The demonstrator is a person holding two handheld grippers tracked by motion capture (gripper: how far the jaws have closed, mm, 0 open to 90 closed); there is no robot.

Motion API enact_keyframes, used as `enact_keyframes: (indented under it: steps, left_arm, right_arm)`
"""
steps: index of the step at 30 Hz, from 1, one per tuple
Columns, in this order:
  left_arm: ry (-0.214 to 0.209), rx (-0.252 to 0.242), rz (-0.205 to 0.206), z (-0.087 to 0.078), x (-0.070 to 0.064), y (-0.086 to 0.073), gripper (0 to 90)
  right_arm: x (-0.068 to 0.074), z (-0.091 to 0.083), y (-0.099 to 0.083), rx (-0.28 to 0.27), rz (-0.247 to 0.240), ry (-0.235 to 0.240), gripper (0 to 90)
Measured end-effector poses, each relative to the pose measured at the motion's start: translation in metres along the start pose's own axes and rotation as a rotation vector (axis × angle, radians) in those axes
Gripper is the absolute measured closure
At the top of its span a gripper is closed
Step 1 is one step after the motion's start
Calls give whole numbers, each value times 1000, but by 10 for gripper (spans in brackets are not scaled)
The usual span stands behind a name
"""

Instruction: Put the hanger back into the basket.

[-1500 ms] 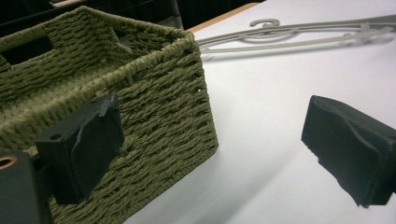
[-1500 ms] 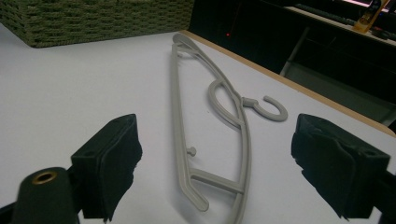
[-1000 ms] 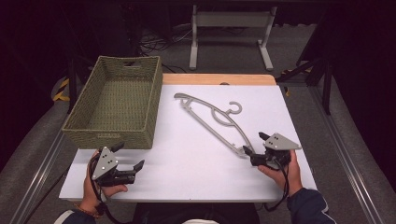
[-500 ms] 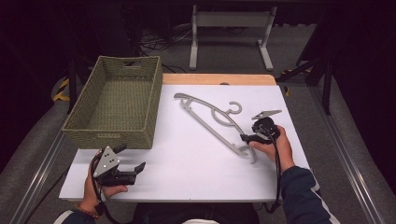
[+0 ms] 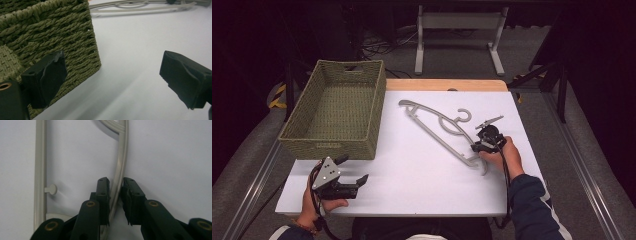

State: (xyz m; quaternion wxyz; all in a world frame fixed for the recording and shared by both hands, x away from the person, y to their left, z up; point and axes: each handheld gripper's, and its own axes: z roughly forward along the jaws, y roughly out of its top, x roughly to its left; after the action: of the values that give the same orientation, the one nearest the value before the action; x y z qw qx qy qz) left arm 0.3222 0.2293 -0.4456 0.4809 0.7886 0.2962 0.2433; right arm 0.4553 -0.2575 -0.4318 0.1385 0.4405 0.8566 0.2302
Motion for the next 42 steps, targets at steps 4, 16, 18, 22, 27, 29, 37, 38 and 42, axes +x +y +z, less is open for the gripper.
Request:
enact_keyframes:
  steps: [4, 16, 18, 22, 27, 29, 37, 38, 42]
  left_arm:
    - [-12, 3, -20, 1, 1, -1, 79]
    - [-55, 33, -8, 13, -2, 1, 90]
    - [-63, 33, 0, 13, -4, 1, 90]
    - [-70, 39, 11, 13, -6, 1, 90]
    - [-73, 36, 14, 12, -5, 0, 91]
    - [-75, 35, 13, 12, -5, 0, 92]
    - [-71, 38, 25, 12, -6, 1, 93]
    - [-73, 40, 31, 12, -7, 2, 94]
    - [-75, 40, 41, 13, -9, 5, 108]
  right_arm:
    - [-2, 1, 5, 34, 10, 9, 763]
    - [8, 5, 15, 79, -30, -54, 830]
    - [8, 4, 13, 59, -51, -53, 833]
    - [6, 4, 9, 30, -64, -40, 833]
    - [11, 0, 7, -2, -120, -72, 834]
    - [11, -1, 5, -12, -125, -65, 835]
    - [14, -14, -3, -43, -160, -39, 835]
    - [15, -18, -5, -48, -174, -43, 835]
    - [15, -36, -16, -74, -226, -10, 835]
